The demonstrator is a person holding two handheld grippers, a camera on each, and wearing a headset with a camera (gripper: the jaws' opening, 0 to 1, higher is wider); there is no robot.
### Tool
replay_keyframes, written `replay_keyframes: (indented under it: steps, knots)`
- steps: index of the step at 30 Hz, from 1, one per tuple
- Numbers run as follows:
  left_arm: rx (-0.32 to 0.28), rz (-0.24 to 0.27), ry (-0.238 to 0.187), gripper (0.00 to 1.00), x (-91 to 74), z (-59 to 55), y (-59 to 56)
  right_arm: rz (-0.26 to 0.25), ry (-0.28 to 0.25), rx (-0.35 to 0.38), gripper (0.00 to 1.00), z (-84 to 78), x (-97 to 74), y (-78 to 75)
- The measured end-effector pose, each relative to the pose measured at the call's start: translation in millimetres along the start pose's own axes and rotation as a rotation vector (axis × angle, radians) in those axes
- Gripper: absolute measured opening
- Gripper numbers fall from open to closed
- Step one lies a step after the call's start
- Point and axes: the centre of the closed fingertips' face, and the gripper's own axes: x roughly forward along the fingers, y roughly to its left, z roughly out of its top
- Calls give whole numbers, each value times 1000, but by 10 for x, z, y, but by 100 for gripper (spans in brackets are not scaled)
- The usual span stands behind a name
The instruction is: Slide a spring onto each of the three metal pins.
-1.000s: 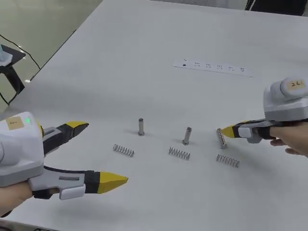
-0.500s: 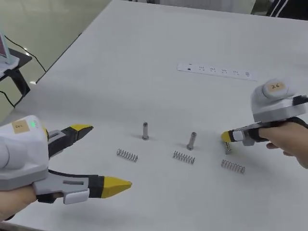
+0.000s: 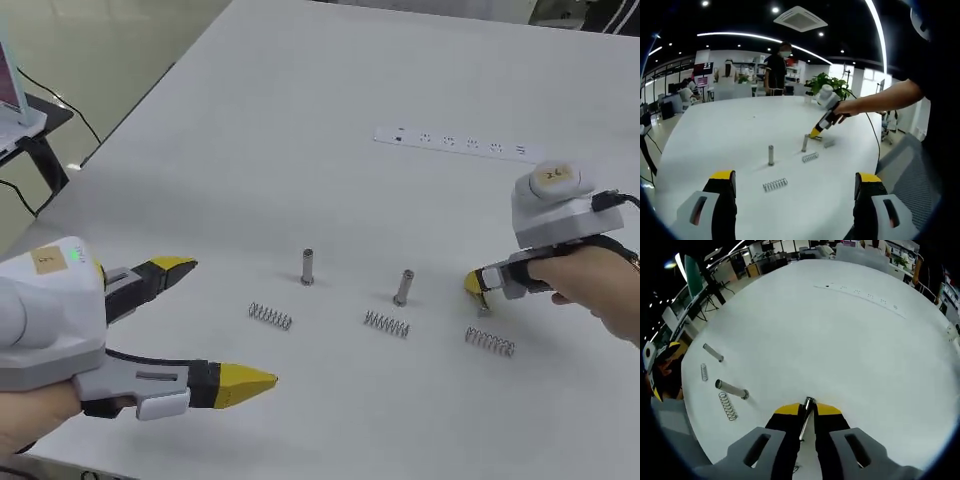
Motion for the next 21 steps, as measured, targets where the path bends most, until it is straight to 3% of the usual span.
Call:
replay_keyframes:
  steps: [10, 21]
  knots:
    - [-4, -2, 6, 96, 22, -26, -27, 11, -24, 5, 5, -42, -36, -7]
    - [-3, -8, 4, 95, 65, -15, -52, 30, -156, -11, 5, -6, -268, -2]
